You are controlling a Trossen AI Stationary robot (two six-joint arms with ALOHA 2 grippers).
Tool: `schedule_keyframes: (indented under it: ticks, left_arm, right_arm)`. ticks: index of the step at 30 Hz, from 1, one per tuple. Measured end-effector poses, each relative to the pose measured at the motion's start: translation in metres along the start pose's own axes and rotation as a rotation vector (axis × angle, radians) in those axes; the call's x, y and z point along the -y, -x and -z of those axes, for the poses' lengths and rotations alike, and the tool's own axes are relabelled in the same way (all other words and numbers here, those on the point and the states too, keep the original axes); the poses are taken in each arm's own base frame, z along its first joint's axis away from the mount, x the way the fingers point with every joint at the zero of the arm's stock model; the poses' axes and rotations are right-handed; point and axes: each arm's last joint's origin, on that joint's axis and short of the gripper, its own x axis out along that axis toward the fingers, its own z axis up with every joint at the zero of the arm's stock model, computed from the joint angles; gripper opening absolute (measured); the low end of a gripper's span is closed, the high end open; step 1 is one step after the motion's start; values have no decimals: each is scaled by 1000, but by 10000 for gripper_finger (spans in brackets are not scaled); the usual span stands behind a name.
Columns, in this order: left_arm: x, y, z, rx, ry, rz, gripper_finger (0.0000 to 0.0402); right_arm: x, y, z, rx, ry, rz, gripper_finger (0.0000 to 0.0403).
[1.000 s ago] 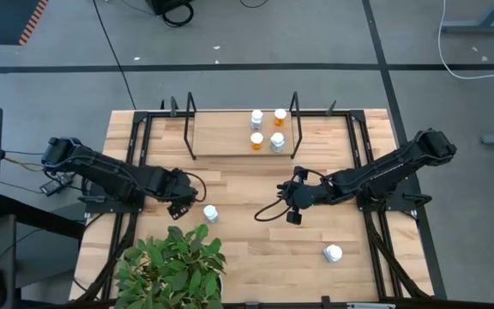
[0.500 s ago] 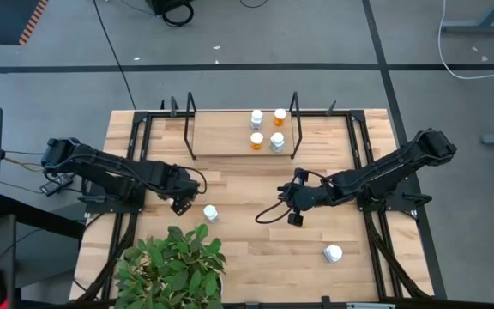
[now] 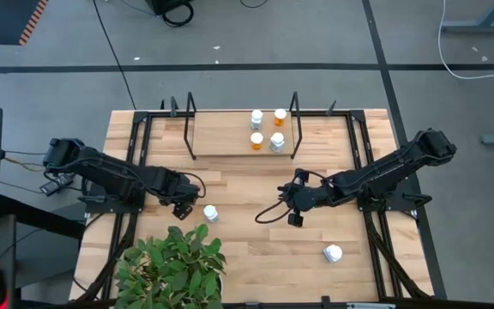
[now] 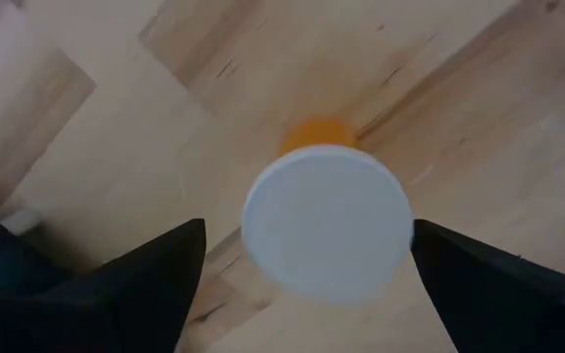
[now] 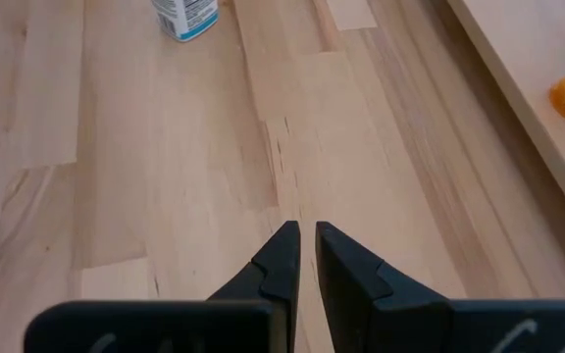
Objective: Pick and place medicine bottles onto shelf by color
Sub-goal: Put the orange pill bottle on the shelf
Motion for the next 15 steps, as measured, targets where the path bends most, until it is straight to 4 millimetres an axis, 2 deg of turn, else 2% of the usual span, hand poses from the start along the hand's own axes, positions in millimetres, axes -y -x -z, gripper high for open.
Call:
schedule_keyframes:
  ticks: [8,15]
  left_arm:
    - [1,0,-1,9,-14,13,355]
    - [1,0,-1,10,-13,11,307]
  right_arm:
    - [0,0,0,3,-2,-1,45]
    - [0,0,0,3,-2,-1,45]
